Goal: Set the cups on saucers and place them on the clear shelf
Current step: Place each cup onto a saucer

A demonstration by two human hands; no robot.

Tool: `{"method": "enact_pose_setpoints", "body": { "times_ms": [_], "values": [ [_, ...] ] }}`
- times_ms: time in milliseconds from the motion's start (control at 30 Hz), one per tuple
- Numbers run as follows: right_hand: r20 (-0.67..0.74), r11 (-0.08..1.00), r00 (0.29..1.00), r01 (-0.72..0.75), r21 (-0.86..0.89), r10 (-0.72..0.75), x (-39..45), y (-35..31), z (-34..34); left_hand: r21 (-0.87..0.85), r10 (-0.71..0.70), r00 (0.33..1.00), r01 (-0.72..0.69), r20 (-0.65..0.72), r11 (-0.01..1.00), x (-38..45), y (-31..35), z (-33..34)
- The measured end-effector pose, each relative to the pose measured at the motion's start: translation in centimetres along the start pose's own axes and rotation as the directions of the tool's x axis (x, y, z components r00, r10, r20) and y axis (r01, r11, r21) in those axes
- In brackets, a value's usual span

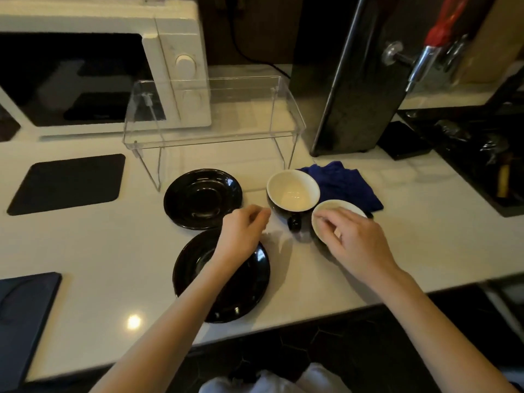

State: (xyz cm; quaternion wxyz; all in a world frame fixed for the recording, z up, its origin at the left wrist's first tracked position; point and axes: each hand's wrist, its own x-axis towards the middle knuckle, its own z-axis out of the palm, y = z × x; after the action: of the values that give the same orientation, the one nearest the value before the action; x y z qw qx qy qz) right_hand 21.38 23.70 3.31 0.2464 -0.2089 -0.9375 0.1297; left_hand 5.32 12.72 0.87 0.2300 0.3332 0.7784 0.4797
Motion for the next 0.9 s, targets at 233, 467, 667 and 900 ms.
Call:
{"method": "enact_pose_setpoints", "body": {
  "times_ms": [233, 467, 667, 900],
  "values": [
    [0.041, 0.914, 0.919, -0.385, -0.131, 0.393, 0.0, 6.8, -1.3, -0.312, -0.4, 0.817, 0.541, 0.415, 0.781, 1.6, 1.4, 4.2],
    [0.253, 0.738, 0.784, -0.619, 0.267, 0.566, -0.7, 8.8, -0.7, -0.461, -0.33, 0.874, 0.471, 0.357, 0.752, 1.1, 0.9, 5.8],
    [0.121, 0.758, 0.807, -0.586, 0.287, 0.578, -0.9, 8.8, 0.0, -0.383, -0.241, 0.942, 0.317, 0.232, 0.868, 1.0, 0.4, 5.0],
    [0.064, 0.8, 0.86, -0.496, 0.337, 0.506, -0.7, 7.8, 0.3, -0.382, -0.14, 0.983, 0.177, 0.122, 0.907, 0.4, 0.2, 2.5]
  ]
}}
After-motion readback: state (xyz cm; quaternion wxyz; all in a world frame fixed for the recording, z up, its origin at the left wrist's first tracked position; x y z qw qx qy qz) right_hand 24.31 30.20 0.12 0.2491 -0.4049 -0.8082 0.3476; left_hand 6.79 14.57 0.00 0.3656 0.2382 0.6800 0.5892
